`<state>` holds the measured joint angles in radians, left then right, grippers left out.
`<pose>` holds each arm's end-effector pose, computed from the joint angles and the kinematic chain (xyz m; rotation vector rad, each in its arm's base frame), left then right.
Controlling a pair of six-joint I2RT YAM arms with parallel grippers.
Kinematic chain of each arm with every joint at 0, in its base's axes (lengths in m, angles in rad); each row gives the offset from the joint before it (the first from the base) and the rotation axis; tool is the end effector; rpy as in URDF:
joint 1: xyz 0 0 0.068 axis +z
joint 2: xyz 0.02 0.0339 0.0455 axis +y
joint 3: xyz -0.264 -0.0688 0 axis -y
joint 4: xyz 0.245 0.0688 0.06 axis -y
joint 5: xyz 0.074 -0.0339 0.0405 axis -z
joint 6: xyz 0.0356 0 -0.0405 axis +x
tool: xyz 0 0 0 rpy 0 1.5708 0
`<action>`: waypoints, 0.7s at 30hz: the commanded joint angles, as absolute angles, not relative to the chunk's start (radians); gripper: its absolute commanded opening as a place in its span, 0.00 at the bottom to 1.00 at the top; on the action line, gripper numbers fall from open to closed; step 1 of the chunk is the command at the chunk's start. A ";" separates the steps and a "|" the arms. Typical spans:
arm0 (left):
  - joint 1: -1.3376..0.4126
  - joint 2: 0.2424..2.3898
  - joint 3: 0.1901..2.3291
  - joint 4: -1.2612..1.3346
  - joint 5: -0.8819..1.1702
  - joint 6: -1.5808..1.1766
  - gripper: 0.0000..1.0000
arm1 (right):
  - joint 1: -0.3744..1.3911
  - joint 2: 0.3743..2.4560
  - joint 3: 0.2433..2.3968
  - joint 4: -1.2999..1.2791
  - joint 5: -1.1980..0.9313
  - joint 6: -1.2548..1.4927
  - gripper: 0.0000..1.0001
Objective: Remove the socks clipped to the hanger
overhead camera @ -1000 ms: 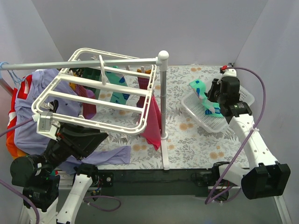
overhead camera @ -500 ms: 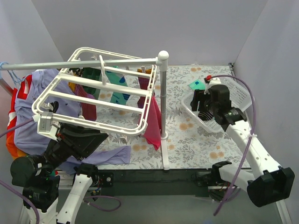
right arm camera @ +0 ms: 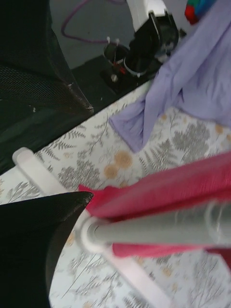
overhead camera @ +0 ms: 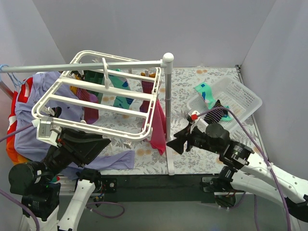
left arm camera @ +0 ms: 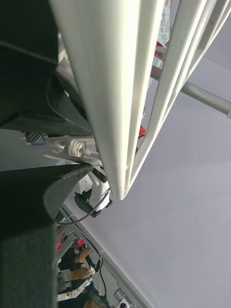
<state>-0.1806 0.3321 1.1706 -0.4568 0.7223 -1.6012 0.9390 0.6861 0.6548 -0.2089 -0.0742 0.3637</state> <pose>-0.0209 -0.0201 0.4594 -0.3127 1.5358 -1.8986 0.0976 0.1378 0.3070 -0.5996 1.8292 0.9721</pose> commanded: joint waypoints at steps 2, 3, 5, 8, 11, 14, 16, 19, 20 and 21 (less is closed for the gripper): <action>-0.183 0.345 1.177 -0.479 0.719 -1.615 0.03 | 1.104 0.713 0.588 0.197 -0.052 0.374 0.71; -0.181 0.345 1.178 -0.479 0.721 -1.620 0.03 | 1.129 0.753 0.577 0.245 -0.045 0.373 0.72; -0.181 0.345 1.178 -0.479 0.716 -1.626 0.03 | 1.195 0.811 0.580 0.349 -0.045 0.348 0.74; -0.181 0.344 1.174 -0.479 0.713 -1.638 0.03 | 1.268 0.987 0.644 0.460 -0.037 0.302 0.77; -0.183 0.344 1.180 -0.479 0.709 -1.646 0.03 | 1.304 1.187 0.759 0.553 -0.083 0.279 0.79; -0.181 0.347 1.184 -0.479 0.709 -1.655 0.03 | 1.319 1.372 0.886 0.632 -0.153 0.272 0.80; -0.183 0.348 1.190 -0.479 0.709 -1.661 0.03 | 1.325 1.491 0.989 0.670 -0.202 0.267 0.80; -0.179 0.351 1.198 -0.477 0.706 -1.675 0.03 | 1.330 1.621 1.126 0.678 -0.239 0.258 0.83; -0.179 0.351 1.198 -0.477 0.707 -1.677 0.03 | 1.330 1.678 1.155 0.680 -0.248 0.252 0.86; -0.179 0.350 1.198 -0.477 0.706 -1.681 0.03 | 1.331 1.706 1.184 0.678 -0.256 0.233 0.86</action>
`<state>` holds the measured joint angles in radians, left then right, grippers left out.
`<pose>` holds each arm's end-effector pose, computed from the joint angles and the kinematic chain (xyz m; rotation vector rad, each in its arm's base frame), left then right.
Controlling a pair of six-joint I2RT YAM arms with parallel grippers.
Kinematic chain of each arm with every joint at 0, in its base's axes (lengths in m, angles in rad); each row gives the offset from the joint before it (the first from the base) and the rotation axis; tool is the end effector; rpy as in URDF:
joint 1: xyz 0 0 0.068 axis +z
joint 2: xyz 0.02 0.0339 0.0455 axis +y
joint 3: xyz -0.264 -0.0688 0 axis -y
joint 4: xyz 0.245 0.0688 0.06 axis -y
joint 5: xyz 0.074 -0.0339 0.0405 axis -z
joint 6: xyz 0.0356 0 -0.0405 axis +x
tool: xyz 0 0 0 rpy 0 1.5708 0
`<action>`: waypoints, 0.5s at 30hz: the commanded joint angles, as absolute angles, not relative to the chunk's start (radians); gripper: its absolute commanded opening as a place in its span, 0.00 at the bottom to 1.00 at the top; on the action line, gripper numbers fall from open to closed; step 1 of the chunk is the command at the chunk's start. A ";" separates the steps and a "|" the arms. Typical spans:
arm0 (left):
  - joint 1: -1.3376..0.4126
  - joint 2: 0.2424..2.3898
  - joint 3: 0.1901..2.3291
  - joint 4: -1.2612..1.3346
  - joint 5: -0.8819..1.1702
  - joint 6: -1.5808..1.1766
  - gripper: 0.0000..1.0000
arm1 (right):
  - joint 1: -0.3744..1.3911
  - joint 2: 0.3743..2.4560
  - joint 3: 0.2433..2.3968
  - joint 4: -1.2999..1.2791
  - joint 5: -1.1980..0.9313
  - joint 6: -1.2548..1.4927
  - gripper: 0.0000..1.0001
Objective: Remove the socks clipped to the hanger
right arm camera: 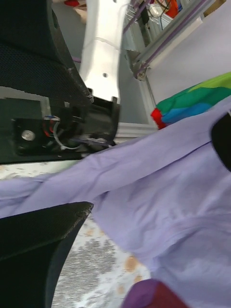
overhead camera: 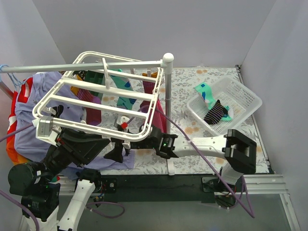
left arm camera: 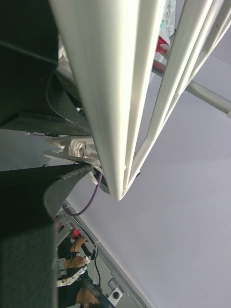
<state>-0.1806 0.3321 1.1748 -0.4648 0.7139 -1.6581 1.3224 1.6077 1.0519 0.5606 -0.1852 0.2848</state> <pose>-0.0214 -0.0198 0.4596 -0.3708 1.5389 -1.9388 0.0867 0.3685 0.2995 -1.0050 1.4324 1.3725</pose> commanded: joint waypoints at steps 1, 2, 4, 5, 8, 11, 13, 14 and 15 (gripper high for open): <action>-0.181 0.350 1.195 -0.476 0.706 -1.690 0.03 | 1.331 1.730 1.237 0.678 -0.262 0.223 0.87; -0.179 0.348 1.195 -0.476 0.707 -1.695 0.03 | 1.333 1.776 1.261 0.678 -0.264 0.210 0.87; -0.181 0.342 1.187 -0.469 0.706 -1.710 0.02 | 1.335 1.815 1.327 0.678 -0.255 0.178 0.91; -0.181 0.341 1.184 -0.468 0.706 -1.713 0.02 | 1.333 1.848 1.350 0.680 -0.247 0.170 0.94; -0.181 0.336 1.174 -0.456 0.699 -1.738 0.02 | 1.347 1.919 1.445 0.678 -0.242 0.126 0.96; -0.179 0.334 1.164 -0.434 0.699 -1.761 0.02 | 1.365 1.983 1.538 0.676 -0.210 0.098 0.98; -0.179 0.336 1.166 -0.426 0.696 -1.767 0.02 | 1.377 2.014 1.586 0.680 -0.155 0.094 0.98; -0.179 0.337 1.161 -0.425 0.689 -1.770 0.02 | 1.379 2.049 1.609 0.681 -0.147 0.083 0.98; -0.179 0.337 1.161 -0.423 0.689 -1.778 0.02 | 1.384 2.066 1.665 0.683 -0.128 0.074 0.98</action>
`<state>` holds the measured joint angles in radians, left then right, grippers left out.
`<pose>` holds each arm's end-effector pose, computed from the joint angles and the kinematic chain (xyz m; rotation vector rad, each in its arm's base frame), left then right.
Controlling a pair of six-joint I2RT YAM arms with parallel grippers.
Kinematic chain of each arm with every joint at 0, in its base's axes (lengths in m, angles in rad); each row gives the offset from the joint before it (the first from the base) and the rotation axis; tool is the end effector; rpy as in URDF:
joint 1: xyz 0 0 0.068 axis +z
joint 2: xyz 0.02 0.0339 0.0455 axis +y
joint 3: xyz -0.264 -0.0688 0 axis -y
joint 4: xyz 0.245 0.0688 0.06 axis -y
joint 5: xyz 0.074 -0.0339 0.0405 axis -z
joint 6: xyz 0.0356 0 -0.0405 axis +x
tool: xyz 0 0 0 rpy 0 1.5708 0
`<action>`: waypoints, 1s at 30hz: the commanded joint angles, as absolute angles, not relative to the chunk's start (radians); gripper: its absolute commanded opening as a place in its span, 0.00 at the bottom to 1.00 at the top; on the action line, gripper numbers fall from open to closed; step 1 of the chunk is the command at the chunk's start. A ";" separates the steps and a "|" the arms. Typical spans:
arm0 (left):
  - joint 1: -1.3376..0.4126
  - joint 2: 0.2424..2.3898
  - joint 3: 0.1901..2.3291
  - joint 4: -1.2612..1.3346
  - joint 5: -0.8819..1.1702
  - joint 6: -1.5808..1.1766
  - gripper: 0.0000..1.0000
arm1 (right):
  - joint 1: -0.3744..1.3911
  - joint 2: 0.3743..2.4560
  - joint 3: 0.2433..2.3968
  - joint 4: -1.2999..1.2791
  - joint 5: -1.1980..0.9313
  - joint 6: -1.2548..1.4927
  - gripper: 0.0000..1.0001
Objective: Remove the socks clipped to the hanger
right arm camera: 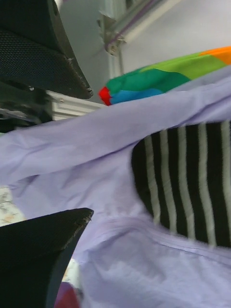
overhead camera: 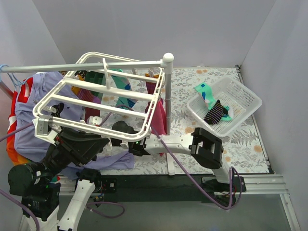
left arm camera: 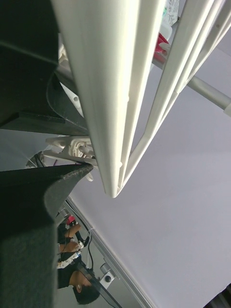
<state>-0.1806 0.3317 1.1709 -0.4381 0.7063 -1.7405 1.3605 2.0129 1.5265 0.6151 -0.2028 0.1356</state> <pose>-0.0214 -0.0196 0.4613 -0.4245 1.5221 -2.0004 0.0943 0.4764 0.3046 -1.0625 1.1928 1.3464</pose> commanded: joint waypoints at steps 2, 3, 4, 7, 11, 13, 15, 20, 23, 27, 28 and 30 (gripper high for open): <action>-0.179 0.337 1.158 -0.416 0.684 -1.784 0.02 | 1.400 2.114 1.718 0.681 -0.071 0.049 0.98; -0.181 0.337 1.158 -0.414 0.684 -1.786 0.02 | 1.405 2.127 1.758 0.683 -0.027 0.031 0.98; -0.179 0.339 1.158 -0.414 0.684 -1.787 0.02 | 1.411 2.141 1.782 0.681 -0.009 0.025 0.98; -0.179 0.341 1.161 -0.414 0.686 -1.789 0.02 | 1.413 2.178 1.839 0.680 0.084 0.032 0.98; -0.181 0.342 1.160 -0.411 0.684 -1.793 0.02 | 1.413 2.200 1.870 0.681 0.189 0.031 0.92; -0.181 0.339 1.155 -0.407 0.686 -1.793 0.02 | 1.413 2.210 1.885 0.681 0.216 0.026 0.88; -0.179 0.341 1.152 -0.403 0.686 -1.798 0.02 | 1.413 2.224 1.907 0.681 0.256 0.025 0.81; -0.179 0.337 1.143 -0.399 0.690 -1.798 0.02 | 1.413 2.234 1.945 0.683 0.247 0.028 0.48; -0.181 0.333 1.141 -0.399 0.692 -1.796 0.02 | 1.414 2.208 1.927 0.695 0.175 0.034 0.25; -0.181 0.316 1.146 -0.431 0.692 -1.787 0.05 | 1.419 2.149 1.824 0.719 0.059 0.046 0.06; -0.181 0.313 1.149 -0.452 0.695 -1.784 0.09 | 1.417 2.135 1.806 0.724 0.045 0.054 0.04; -0.179 0.298 1.157 -0.475 0.707 -1.776 0.34 | 1.417 2.099 1.769 0.726 -0.029 0.075 0.01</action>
